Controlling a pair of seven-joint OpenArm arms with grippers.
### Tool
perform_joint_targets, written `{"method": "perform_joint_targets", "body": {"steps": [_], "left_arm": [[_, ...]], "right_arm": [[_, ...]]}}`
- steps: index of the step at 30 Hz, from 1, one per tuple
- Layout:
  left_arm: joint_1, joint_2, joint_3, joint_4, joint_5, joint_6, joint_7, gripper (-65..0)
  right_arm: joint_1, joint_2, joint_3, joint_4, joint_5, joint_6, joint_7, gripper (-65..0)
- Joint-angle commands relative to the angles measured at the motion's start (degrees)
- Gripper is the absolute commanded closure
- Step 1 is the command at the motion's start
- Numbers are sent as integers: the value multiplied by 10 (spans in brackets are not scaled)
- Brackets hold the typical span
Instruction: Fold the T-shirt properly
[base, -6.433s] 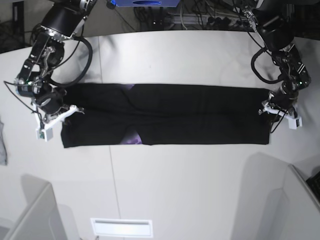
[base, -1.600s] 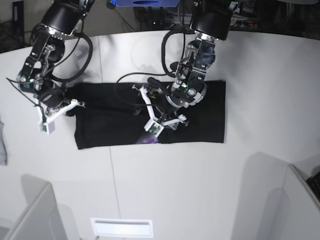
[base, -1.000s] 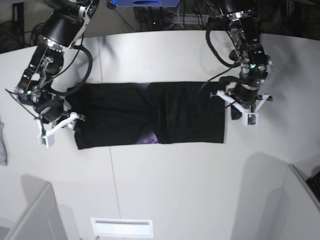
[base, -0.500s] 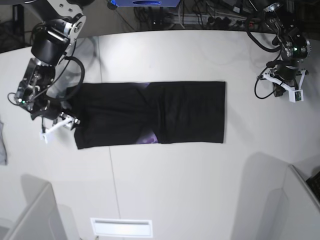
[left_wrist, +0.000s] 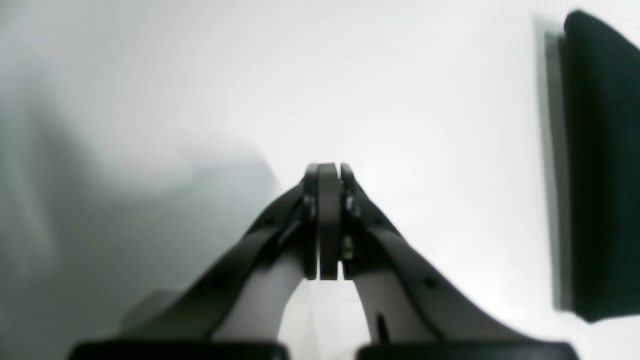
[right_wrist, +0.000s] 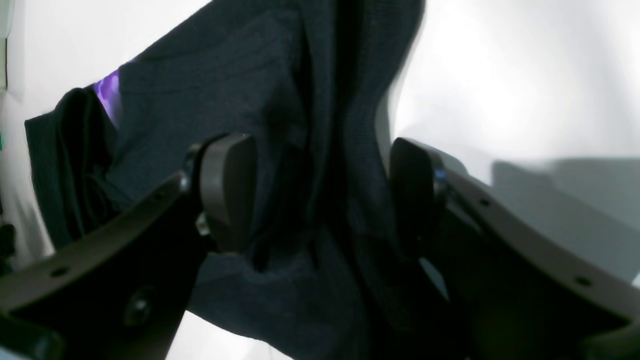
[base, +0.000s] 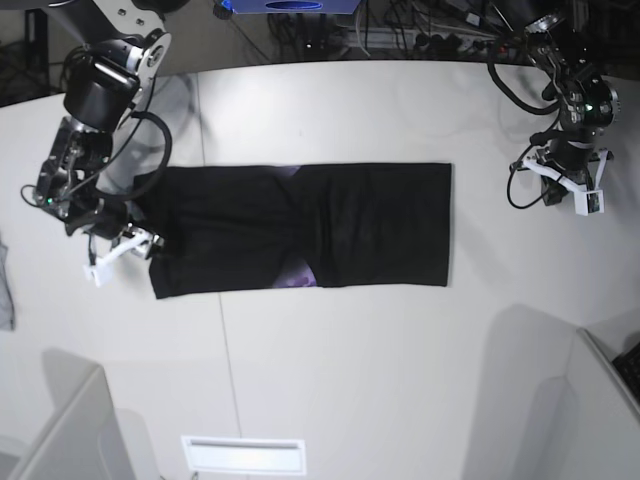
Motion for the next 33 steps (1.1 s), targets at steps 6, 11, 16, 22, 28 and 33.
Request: {"method": "perform_joint_targets", "body": {"steps": [6, 11, 16, 22, 28, 33], "left_arm": [[-27, -8, 63, -26, -6, -1, -10, 0], [-52, -6, 95, -68, -6, -1, -10, 0], [-69, -7, 137, -90, -6, 0, -10, 0], [-97, -8, 193, -131, -6, 0, -10, 0], [-106, -9, 226, -143, -6, 0, -9, 0], [-106, -8, 226, -141, -6, 0, -6, 0]], "right_arm": [[-10, 1, -41, 1, -20, -3, -24, -390], [-16, 2, -42, 1, -24, -5, -23, -389], [-18, 3, -42, 1, -25, -5, -20, -354], [-4, 3, -42, -1, -26, -6, -19, 0], [8, 8, -43, 5, -27, -6, -19, 0], [1, 10, -49, 73, -27, -6, -24, 0]]}}
